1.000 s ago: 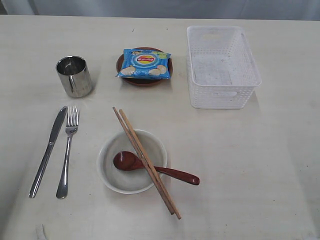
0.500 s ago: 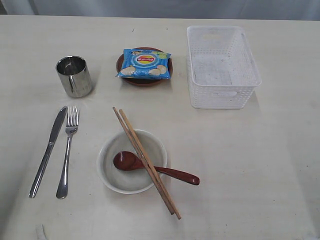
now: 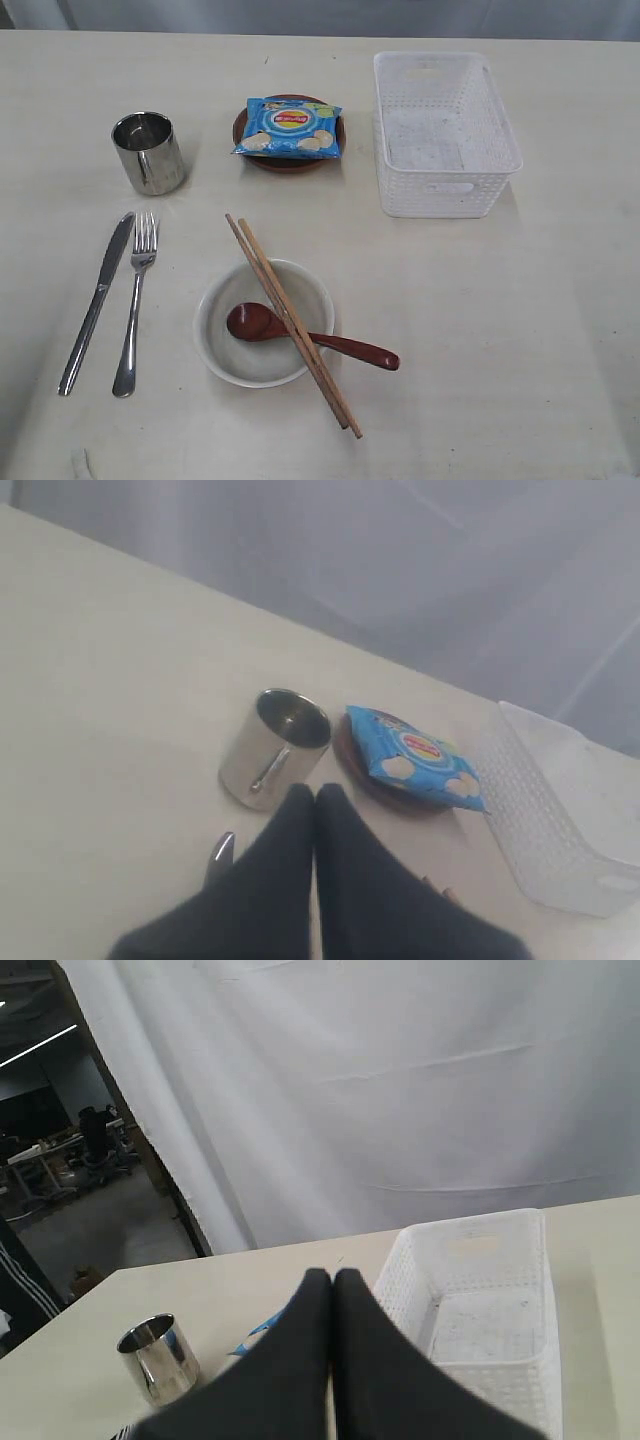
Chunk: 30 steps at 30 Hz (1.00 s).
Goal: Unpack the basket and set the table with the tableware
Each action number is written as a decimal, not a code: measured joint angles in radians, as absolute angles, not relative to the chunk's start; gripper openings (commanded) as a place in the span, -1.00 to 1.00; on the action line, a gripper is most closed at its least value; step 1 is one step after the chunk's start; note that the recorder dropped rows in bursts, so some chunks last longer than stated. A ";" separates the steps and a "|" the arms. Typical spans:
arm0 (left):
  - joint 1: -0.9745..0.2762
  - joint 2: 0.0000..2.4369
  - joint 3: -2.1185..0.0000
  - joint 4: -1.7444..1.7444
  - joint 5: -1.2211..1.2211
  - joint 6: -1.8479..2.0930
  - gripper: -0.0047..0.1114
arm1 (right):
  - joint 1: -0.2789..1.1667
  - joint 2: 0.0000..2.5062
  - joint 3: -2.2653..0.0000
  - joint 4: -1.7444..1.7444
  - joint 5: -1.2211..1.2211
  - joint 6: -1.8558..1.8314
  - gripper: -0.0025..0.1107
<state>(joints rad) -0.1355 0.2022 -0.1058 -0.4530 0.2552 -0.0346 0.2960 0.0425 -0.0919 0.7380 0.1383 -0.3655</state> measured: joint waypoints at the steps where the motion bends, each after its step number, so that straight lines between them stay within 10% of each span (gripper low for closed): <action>1: -0.135 0.202 -0.106 -0.445 0.252 -0.035 -0.92 | 0.296 0.042 -0.092 0.738 0.138 -0.366 -0.96; 30: -0.135 0.004 -0.004 -0.035 0.298 -0.042 -0.92 | 0.297 0.042 -0.092 0.738 0.138 -0.366 -0.96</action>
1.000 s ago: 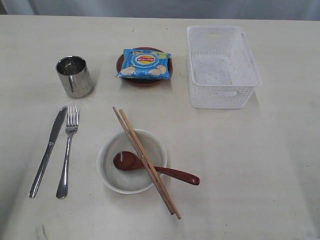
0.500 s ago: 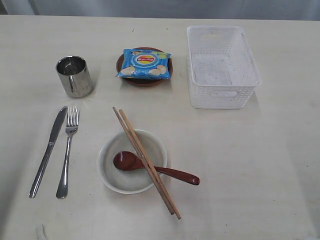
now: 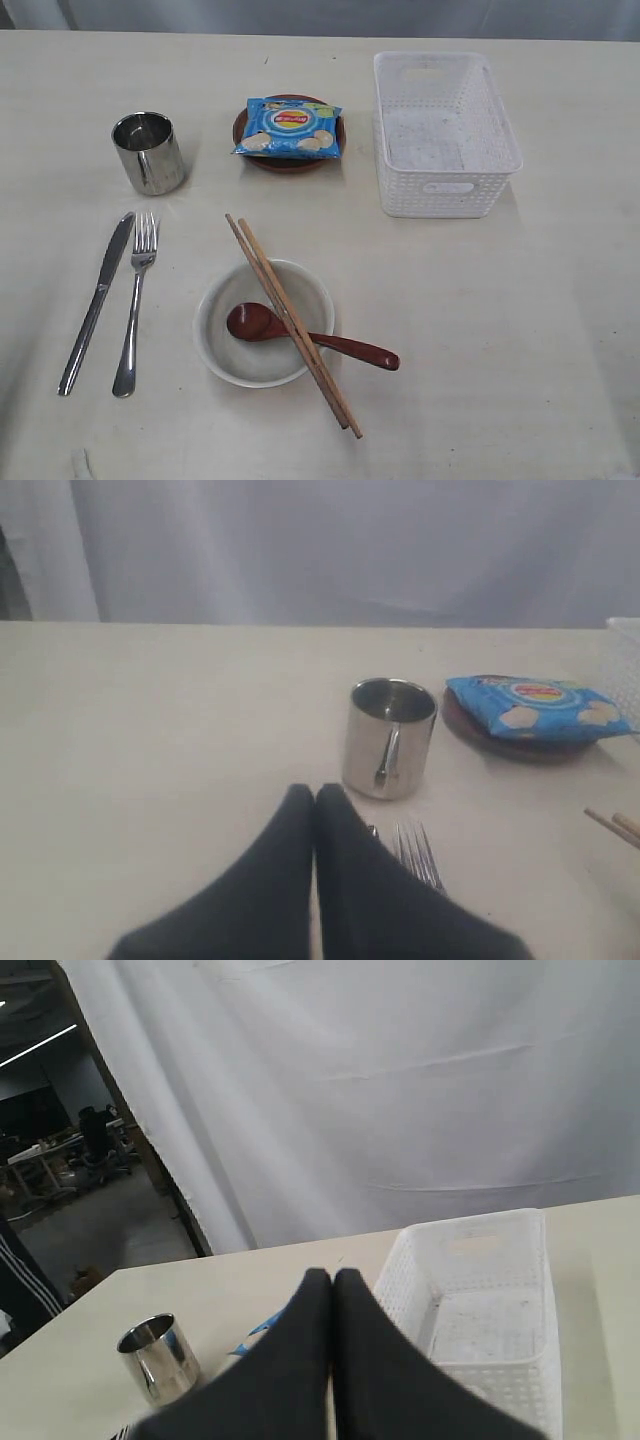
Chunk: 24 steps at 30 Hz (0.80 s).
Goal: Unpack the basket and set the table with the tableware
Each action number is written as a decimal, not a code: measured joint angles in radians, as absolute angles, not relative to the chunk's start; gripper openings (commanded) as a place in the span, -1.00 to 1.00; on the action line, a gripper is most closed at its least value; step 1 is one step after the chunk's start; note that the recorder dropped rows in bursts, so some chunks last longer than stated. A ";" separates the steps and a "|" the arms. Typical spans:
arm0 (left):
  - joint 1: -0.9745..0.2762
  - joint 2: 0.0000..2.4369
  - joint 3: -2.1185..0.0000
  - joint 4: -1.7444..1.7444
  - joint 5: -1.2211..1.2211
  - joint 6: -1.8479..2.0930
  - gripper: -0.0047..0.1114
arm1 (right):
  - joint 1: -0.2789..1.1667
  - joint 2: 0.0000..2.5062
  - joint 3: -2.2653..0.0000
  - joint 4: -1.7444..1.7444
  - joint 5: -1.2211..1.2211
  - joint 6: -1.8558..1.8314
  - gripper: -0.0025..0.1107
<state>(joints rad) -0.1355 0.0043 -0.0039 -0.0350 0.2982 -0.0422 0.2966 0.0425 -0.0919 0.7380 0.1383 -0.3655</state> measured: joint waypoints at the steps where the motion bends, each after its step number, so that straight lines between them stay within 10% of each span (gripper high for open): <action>1: -0.135 0.004 -0.004 -0.035 0.309 -0.042 -0.92 | 0.297 0.042 -0.092 0.738 0.138 -0.366 -0.96; 24: -0.135 0.004 -0.004 -0.035 0.321 -0.038 -0.92 | 0.297 0.042 -0.092 0.738 0.138 -0.364 -0.96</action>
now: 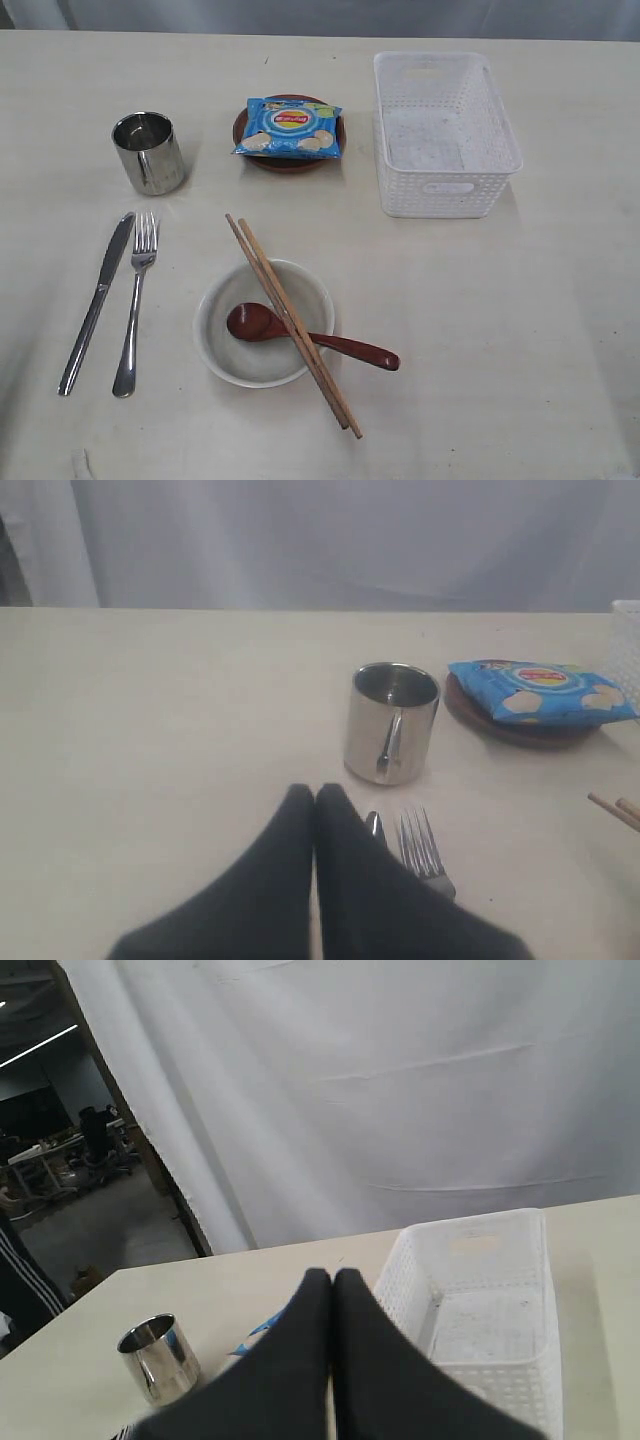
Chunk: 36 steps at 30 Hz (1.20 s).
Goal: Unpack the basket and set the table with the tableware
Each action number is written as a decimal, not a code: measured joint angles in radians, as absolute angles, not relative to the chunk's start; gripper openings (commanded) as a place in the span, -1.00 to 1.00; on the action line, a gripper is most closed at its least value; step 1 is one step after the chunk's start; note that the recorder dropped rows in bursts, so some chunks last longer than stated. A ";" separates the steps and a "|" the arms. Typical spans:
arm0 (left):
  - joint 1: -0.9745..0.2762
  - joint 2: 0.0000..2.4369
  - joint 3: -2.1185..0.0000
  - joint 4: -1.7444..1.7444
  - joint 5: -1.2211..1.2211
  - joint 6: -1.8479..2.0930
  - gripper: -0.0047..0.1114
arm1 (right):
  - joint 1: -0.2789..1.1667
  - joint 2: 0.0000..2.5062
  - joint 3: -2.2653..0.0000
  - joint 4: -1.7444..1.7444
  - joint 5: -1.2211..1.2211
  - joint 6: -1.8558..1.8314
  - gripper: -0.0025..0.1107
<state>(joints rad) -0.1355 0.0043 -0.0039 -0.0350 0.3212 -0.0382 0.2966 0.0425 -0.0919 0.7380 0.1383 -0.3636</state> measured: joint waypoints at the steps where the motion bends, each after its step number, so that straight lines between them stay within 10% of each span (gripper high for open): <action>1: -0.135 0.004 -0.004 -0.035 0.321 -0.038 -0.92 | 0.297 0.042 -0.092 0.738 0.138 -0.364 -0.96; 36: -0.135 0.004 -0.004 -0.034 0.321 -0.038 -0.92 | 0.068 0.006 -0.048 0.116 0.288 -0.053 -0.96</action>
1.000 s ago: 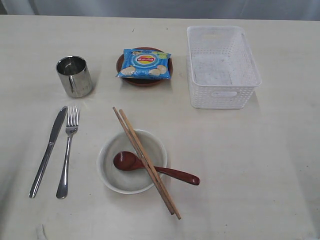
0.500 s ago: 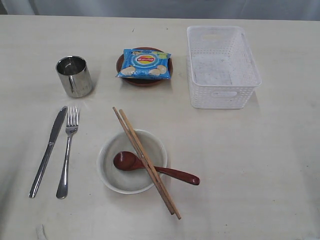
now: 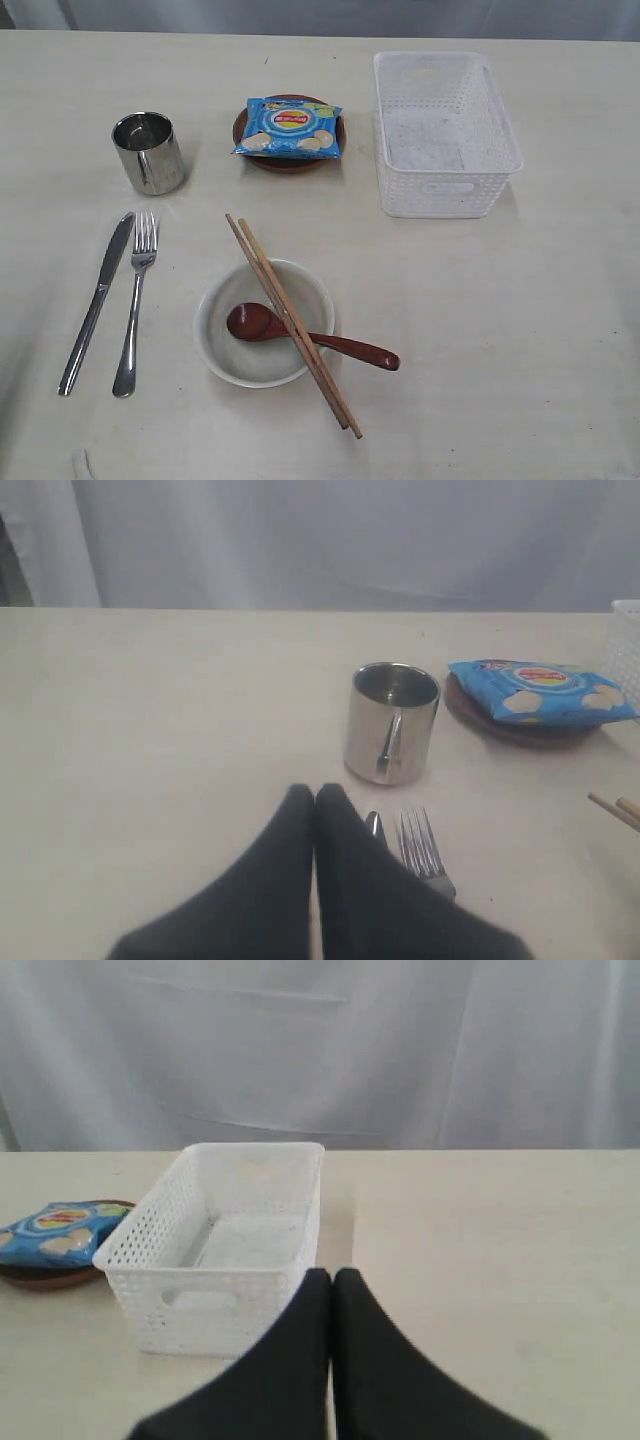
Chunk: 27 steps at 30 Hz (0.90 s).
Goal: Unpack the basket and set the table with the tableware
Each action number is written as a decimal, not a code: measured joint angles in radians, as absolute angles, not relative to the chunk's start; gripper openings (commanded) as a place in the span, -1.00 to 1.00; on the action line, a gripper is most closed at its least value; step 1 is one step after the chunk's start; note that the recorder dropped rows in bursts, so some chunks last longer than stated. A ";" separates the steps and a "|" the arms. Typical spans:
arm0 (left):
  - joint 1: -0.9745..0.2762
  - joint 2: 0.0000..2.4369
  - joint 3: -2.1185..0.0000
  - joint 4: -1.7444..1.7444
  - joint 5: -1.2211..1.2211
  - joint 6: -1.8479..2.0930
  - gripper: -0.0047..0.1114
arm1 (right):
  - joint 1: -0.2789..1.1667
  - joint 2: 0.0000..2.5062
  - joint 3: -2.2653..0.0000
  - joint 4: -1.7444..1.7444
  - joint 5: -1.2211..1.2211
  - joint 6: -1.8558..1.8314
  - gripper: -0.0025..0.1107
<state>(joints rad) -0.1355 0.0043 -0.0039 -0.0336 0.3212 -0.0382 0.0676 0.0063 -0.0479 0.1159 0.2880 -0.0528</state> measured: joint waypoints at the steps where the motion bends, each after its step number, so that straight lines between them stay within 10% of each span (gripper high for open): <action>1: -0.135 0.004 -0.004 -0.034 0.321 -0.038 -0.92 | 0.068 0.006 -0.030 0.118 0.290 -0.053 -0.96; 27: -0.135 0.004 -0.004 -0.034 0.321 -0.038 -0.92 | 0.068 0.006 -0.003 0.119 0.352 -0.134 -0.96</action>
